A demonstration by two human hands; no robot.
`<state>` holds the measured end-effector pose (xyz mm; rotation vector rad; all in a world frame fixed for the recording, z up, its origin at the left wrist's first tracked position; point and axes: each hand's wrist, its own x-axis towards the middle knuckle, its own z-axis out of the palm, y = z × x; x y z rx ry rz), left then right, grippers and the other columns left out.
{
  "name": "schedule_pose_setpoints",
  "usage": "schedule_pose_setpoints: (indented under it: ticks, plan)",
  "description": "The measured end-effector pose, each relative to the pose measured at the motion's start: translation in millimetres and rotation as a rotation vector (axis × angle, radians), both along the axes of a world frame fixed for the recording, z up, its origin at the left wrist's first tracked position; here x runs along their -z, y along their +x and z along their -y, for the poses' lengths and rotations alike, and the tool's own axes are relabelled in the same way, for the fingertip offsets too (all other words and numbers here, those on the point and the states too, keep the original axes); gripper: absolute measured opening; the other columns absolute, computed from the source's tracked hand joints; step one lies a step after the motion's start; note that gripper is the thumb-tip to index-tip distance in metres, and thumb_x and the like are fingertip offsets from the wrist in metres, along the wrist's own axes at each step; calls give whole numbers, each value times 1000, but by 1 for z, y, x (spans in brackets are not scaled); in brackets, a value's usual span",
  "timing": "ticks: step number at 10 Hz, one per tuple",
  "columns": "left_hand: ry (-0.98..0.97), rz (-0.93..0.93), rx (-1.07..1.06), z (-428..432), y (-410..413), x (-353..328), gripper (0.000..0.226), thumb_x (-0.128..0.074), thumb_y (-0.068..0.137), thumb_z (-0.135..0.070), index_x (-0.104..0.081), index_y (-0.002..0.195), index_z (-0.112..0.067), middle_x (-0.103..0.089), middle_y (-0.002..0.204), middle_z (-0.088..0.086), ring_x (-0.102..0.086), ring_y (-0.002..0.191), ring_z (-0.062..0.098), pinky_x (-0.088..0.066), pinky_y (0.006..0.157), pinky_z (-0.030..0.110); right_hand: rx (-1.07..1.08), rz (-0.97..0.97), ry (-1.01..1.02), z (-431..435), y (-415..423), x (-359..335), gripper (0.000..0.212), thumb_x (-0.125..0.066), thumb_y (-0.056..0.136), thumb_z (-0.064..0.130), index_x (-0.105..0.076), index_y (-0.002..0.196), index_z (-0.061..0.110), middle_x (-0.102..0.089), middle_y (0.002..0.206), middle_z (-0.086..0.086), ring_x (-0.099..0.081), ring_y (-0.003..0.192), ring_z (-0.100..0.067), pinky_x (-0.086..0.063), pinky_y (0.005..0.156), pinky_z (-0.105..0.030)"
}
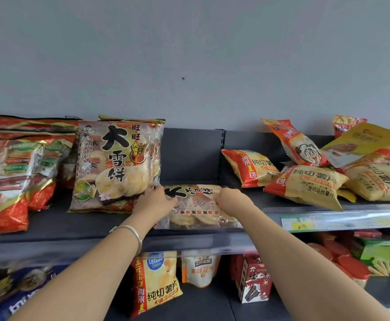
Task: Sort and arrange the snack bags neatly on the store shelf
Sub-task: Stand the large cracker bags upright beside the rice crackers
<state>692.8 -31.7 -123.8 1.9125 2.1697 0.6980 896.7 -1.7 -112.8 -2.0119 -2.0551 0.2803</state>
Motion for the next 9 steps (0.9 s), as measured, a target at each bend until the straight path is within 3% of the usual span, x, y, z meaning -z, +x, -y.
schedule_pose_setpoints:
  ticks: [1, 2, 3, 4, 5, 6, 7, 8, 9]
  plan:
    - [-73, 242, -43, 7, 3, -2, 87, -58, 81, -58, -28, 147, -10, -37, 148, 13, -41, 131, 32, -41, 103, 39, -11, 25, -18, 1, 2, 4, 35, -35, 97, 6, -54, 126, 0, -58, 127, -19, -55, 117, -38, -46, 95, -44]
    - [-47, 632, -97, 10, 4, -4, 90, -71, 80, -37, -22, 149, -9, -36, 149, 13, -37, 135, 31, -36, 109, 41, -83, 4, -35, 4, 5, -1, 32, -39, 100, 11, -59, 123, 0, -58, 127, -20, -55, 118, -37, -44, 93, -38]
    - [-25, 867, -103, 13, 9, -9, 82, -75, 80, -23, -29, 145, -3, -39, 146, 15, -39, 133, 31, -35, 106, 39, -78, -53, -37, 11, 6, -4, 38, -32, 103, 17, -54, 130, 2, -55, 132, -20, -52, 121, -36, -43, 98, -37]
    - [-14, 1074, -93, 19, 21, -24, 42, -67, 86, -9, -54, 125, -5, -48, 136, 17, -51, 115, 31, -43, 94, 41, -108, -164, -49, 16, 5, -7, 44, -23, 106, 29, -44, 143, 20, -52, 134, -18, -51, 120, -35, -45, 100, -39]
    - [-23, 1317, -5, 27, 25, -42, 29, -70, 82, -19, -63, 108, -14, -64, 114, 15, -61, 98, 31, -49, 92, 46, -76, -315, 20, 10, 8, -4, 52, -27, 102, 46, -46, 139, 15, -58, 128, -16, -54, 115, -33, -45, 94, -37]
    - [-78, 1674, 316, 28, 28, -53, 53, -66, 79, -44, -56, 121, -13, -64, 118, 16, -58, 112, 35, -42, 99, 54, 32, -572, 49, 5, 11, -8, 47, -30, 100, 50, -55, 115, 13, -58, 114, -12, -52, 101, -28, -40, 82, -34]
    - [70, 1697, 458, 25, 51, -45, 55, -59, 82, -47, -49, 127, -19, -57, 127, 9, -51, 122, 28, -40, 104, 45, 83, -655, 58, 7, 10, -13, 46, -29, 101, 44, -53, 119, 10, -56, 115, -12, -48, 97, -25, -36, 79, -33]
    - [203, 1652, 200, 18, 75, -30, 91, -86, 55, -48, -43, 133, -27, -56, 131, -1, -51, 123, 21, -38, 108, 43, 70, -645, 41, 11, 4, -14, 44, -34, 101, 41, -56, 121, 9, -59, 120, -16, -55, 106, -32, -42, 85, -35]
    - [231, 1808, -62, 8, 83, -21, 101, -89, 52, -35, -36, 137, -31, -54, 130, 0, -55, 116, 25, -44, 101, 50, 41, -525, 34, 15, -2, -9, 45, -38, 100, 39, -58, 124, 7, -62, 122, -15, -57, 110, -32, -44, 85, -35]
